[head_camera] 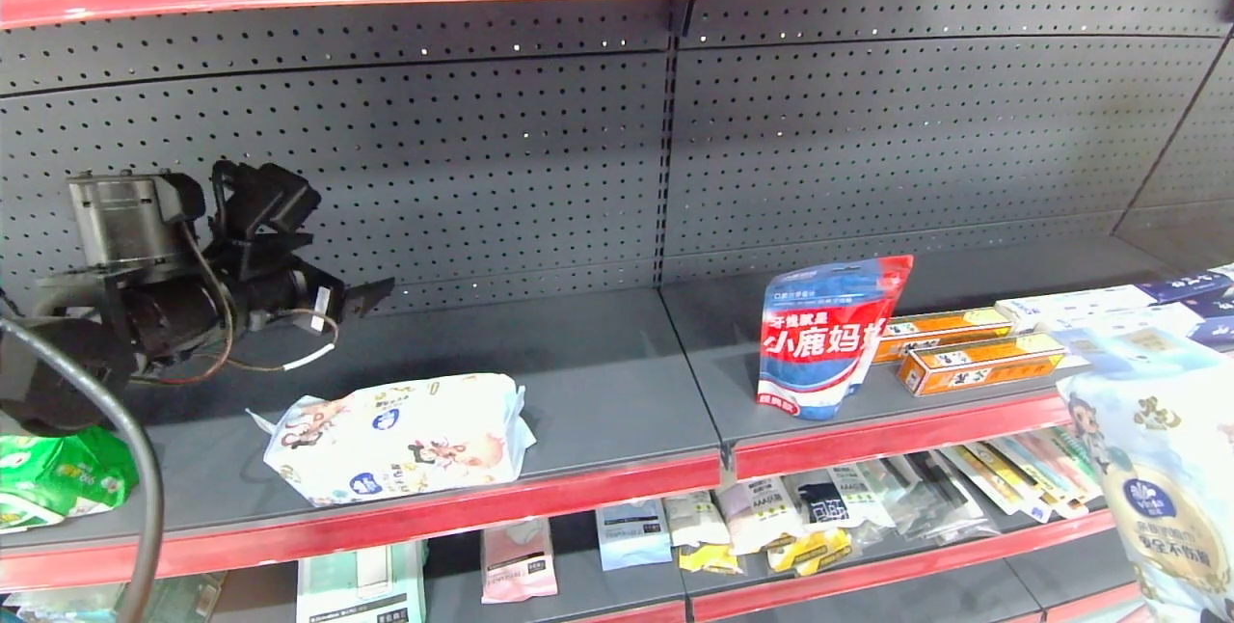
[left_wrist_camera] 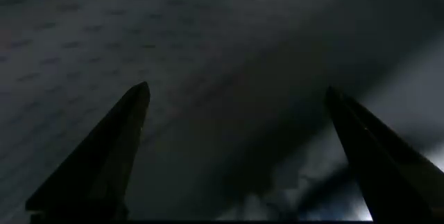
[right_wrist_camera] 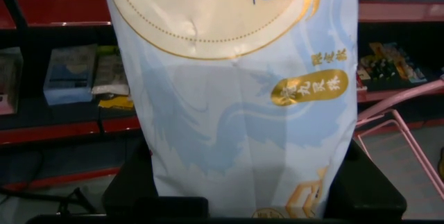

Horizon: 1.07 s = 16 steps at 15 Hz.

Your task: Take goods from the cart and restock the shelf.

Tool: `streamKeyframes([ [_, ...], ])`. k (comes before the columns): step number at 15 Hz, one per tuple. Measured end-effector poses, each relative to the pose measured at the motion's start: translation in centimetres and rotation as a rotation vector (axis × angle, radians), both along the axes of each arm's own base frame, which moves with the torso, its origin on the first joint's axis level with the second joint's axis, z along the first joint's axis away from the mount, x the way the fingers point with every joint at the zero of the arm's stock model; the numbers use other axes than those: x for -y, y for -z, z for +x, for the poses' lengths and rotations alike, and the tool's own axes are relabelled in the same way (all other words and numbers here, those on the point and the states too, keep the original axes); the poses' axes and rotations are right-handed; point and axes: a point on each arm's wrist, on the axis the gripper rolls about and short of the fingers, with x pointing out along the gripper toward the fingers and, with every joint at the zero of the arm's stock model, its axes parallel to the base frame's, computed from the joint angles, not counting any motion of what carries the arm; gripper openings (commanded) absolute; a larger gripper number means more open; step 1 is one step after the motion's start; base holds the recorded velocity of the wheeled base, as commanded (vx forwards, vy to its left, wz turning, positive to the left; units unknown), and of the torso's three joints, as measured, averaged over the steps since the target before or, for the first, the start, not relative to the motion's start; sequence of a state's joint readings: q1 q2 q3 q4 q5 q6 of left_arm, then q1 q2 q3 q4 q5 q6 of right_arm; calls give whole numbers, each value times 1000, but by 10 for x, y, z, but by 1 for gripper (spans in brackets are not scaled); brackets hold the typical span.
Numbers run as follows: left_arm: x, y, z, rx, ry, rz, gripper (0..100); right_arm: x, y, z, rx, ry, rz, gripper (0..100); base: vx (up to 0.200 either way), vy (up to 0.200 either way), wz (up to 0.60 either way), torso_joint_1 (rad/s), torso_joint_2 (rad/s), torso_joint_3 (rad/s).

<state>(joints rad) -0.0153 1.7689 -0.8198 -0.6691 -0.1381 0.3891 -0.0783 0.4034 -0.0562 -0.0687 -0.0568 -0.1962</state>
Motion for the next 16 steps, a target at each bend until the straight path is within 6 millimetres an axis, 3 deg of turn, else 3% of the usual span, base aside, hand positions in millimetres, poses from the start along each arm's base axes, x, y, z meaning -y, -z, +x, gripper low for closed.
streamKeyframes([
  [2,9,5,2,27,-209,-37,100,0,-1,1,-2,0,1,0,0,0,0,0,0,0],
  [5,14,8,-21,-9,-261,-75,100,0,-2,4,-28,-2,3,0,0,0,0,0,0,0],
  [10,7,10,-109,-53,-230,-138,100,0,-13,15,-68,-30,11,0,0,0,0,0,0,0],
  [16,5,8,-190,-70,-47,-200,100,-1,-20,18,-65,-78,1,0,0,0,0,0,0,0],
])
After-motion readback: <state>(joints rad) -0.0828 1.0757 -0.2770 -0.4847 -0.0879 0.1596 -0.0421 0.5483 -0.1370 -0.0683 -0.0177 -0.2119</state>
